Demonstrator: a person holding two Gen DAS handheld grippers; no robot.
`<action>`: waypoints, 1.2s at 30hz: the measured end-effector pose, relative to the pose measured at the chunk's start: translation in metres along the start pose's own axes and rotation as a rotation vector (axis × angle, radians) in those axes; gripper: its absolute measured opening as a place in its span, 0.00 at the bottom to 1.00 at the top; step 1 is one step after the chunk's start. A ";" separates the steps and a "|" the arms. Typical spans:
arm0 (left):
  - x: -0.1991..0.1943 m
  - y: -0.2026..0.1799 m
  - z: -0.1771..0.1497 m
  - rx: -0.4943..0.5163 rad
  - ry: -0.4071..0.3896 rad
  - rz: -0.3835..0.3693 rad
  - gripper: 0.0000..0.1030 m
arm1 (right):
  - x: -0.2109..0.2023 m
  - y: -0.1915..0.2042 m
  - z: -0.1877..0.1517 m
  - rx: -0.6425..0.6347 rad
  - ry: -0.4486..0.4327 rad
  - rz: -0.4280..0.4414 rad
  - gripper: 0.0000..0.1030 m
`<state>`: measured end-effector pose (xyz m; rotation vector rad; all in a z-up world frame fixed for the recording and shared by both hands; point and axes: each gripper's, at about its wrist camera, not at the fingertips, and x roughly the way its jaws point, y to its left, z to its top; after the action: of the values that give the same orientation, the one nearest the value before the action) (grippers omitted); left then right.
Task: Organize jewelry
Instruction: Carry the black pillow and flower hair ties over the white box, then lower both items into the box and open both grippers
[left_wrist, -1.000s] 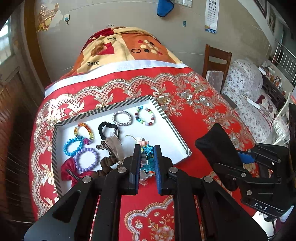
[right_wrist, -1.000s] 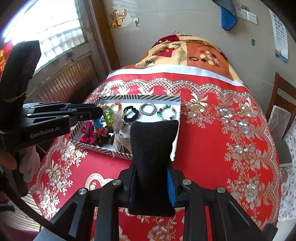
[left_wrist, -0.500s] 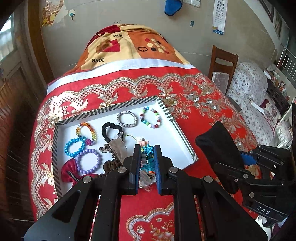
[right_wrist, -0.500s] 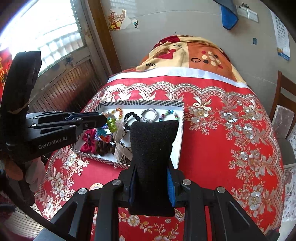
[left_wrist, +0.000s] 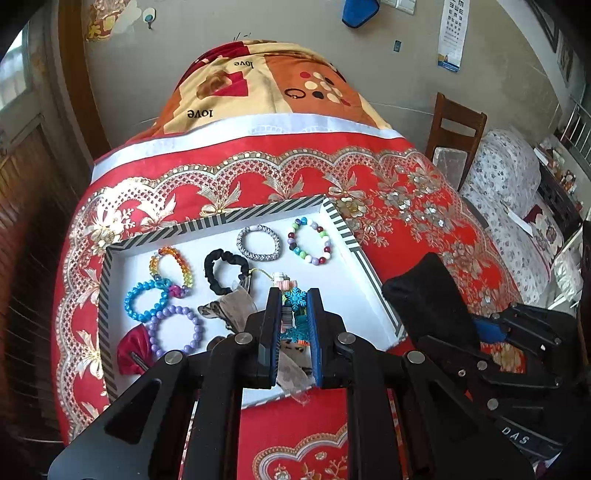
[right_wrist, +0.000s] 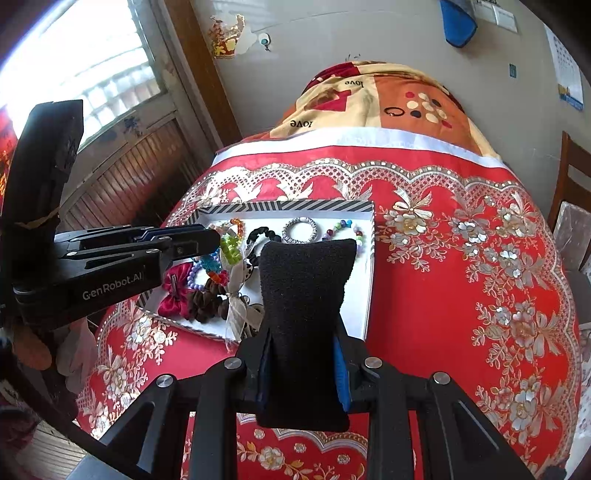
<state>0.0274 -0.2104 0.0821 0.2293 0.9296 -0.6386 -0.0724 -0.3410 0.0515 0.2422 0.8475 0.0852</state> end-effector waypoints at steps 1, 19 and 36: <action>0.002 0.000 0.002 -0.005 0.003 -0.001 0.12 | 0.002 -0.001 0.001 0.004 0.003 0.002 0.26; 0.087 0.023 0.020 -0.136 0.120 -0.001 0.12 | 0.085 -0.024 0.017 0.087 0.122 0.035 0.26; 0.122 0.044 -0.001 -0.212 0.202 -0.037 0.26 | 0.123 -0.031 0.019 0.078 0.191 -0.020 0.40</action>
<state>0.1058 -0.2251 -0.0202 0.0879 1.1898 -0.5526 0.0224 -0.3535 -0.0336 0.3019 1.0446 0.0577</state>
